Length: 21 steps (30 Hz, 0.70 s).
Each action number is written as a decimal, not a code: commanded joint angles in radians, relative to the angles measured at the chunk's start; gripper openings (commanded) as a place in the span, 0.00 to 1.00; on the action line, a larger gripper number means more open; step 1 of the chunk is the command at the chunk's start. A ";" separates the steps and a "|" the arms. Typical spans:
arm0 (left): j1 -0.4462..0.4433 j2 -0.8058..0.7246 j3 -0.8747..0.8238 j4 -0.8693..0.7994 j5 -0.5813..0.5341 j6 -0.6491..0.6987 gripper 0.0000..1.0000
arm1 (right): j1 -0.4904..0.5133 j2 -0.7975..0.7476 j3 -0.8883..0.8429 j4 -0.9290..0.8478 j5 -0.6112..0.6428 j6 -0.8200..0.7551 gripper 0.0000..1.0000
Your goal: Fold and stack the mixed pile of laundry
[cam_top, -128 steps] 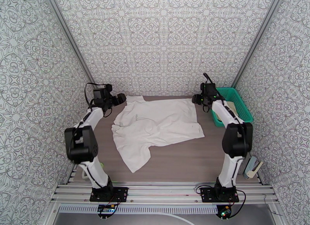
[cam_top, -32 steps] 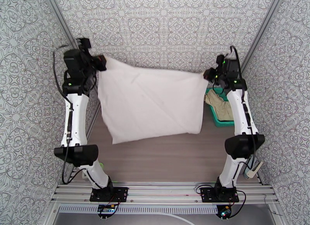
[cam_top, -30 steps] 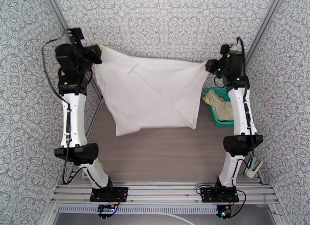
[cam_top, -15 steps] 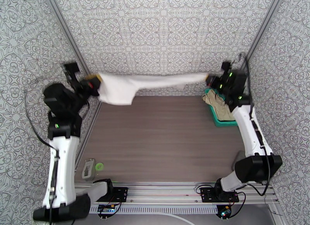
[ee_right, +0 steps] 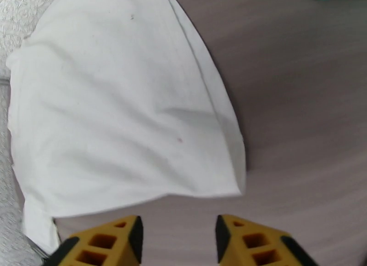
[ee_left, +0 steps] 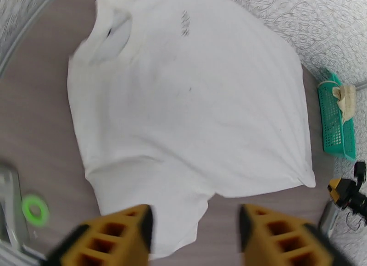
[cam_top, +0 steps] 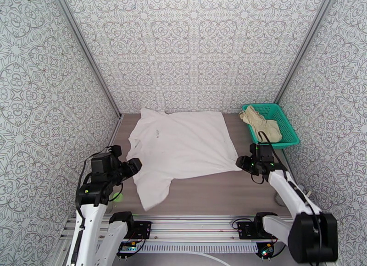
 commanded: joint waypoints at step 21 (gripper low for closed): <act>-0.303 0.722 0.004 0.572 -0.071 -0.139 0.50 | 0.172 0.613 0.341 0.057 0.109 0.048 0.45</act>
